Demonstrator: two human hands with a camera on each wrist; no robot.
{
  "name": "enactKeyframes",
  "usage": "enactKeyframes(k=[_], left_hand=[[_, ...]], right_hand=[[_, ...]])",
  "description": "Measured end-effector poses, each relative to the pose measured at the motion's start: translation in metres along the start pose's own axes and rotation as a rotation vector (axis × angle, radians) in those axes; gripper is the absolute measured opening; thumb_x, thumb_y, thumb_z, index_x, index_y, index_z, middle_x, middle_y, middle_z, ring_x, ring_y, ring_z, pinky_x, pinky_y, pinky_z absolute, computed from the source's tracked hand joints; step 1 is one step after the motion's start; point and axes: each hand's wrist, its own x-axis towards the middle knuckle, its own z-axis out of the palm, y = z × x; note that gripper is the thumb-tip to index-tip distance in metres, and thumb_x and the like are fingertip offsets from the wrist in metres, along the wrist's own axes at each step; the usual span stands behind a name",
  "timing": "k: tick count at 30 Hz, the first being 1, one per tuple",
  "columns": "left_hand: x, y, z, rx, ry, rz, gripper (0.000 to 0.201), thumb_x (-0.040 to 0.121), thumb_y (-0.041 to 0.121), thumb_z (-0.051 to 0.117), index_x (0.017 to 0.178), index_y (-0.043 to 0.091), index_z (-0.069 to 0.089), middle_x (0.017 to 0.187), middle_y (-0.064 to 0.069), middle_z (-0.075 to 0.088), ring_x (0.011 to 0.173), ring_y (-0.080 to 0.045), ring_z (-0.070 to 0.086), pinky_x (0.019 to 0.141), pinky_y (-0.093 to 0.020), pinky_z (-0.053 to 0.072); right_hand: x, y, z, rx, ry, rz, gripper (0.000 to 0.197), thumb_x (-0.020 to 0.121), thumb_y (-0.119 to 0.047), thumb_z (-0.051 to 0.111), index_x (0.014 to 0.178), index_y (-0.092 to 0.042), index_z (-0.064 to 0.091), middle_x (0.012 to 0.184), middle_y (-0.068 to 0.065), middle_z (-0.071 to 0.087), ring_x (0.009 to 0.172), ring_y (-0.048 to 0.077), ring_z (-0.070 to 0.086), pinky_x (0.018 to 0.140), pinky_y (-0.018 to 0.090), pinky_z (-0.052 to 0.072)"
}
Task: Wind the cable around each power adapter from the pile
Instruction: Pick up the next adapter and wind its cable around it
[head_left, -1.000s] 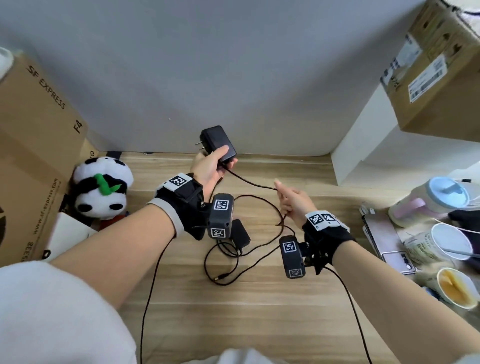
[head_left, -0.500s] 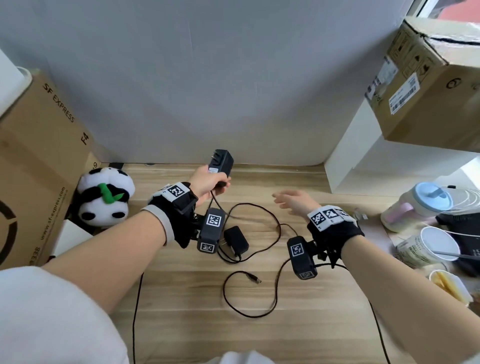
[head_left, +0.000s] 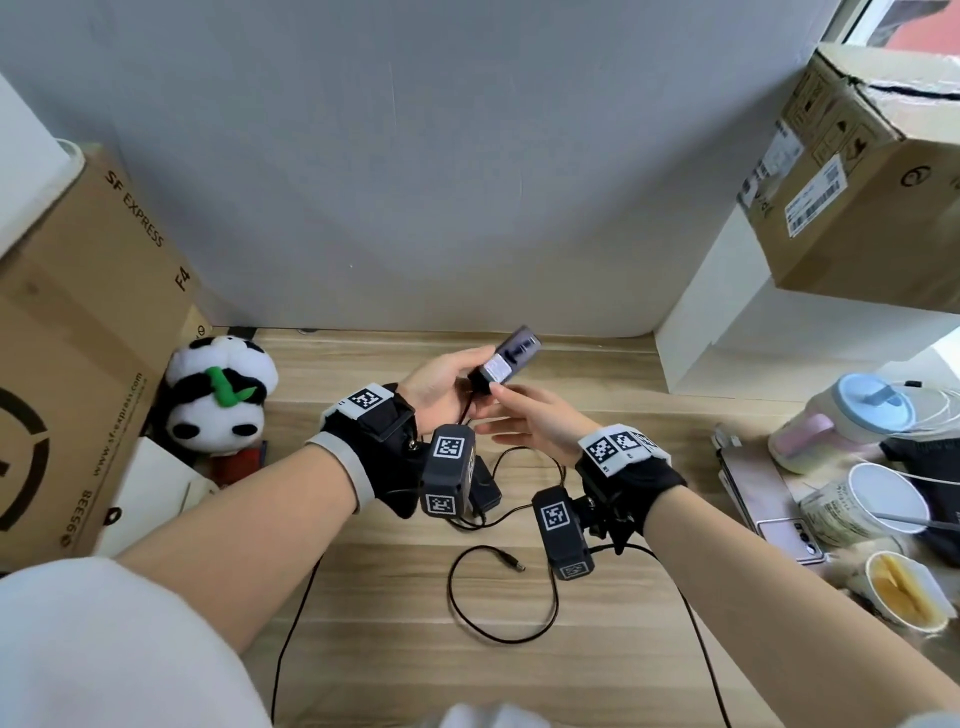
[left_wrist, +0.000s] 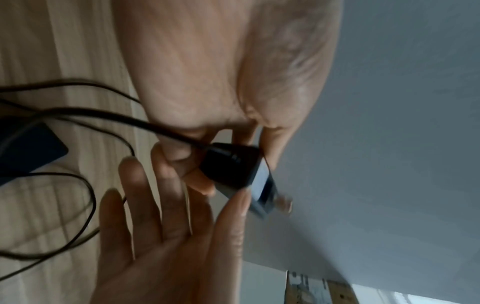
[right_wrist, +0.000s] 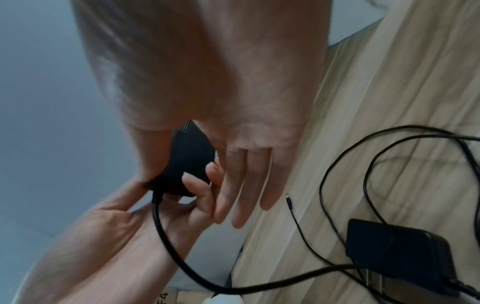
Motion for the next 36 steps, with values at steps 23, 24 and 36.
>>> enactKeyframes(k=[23,24,36], left_hand=[[0.011,0.002,0.004,-0.036,0.172,0.284,0.026,0.088,0.004,0.061,0.113,-0.001,0.059,0.107,-0.018,0.064,0.089,-0.024,0.06,0.073,-0.027,0.051],[0.01,0.004,0.003,-0.05,0.153,0.264,0.02,0.089,0.006,0.059,0.109,0.001,0.059,0.103,-0.017,0.064,0.089,-0.025,0.06,0.072,-0.027,0.051],[0.001,-0.003,0.002,0.518,-0.009,0.163,0.031,0.086,0.006,0.064,0.117,0.008,0.064,0.097,-0.007,0.068,0.085,-0.015,0.064,0.08,-0.021,0.053]], right_hand=[[-0.01,0.024,-0.014,0.014,0.018,0.092,0.034,0.096,-0.031,0.048,0.065,-0.015,0.048,0.055,-0.002,0.041,0.055,0.012,0.047,0.073,0.023,0.049],[-0.011,0.025,-0.02,0.013,0.05,0.107,0.036,0.095,-0.034,0.049,0.062,-0.017,0.046,0.051,-0.004,0.037,0.05,0.011,0.041,0.071,0.023,0.047],[-0.008,-0.006,-0.058,0.068,0.323,0.146,0.036,0.098,-0.027,0.044,0.064,-0.016,0.041,0.034,-0.01,0.029,0.028,0.003,0.022,0.033,0.014,0.016]])
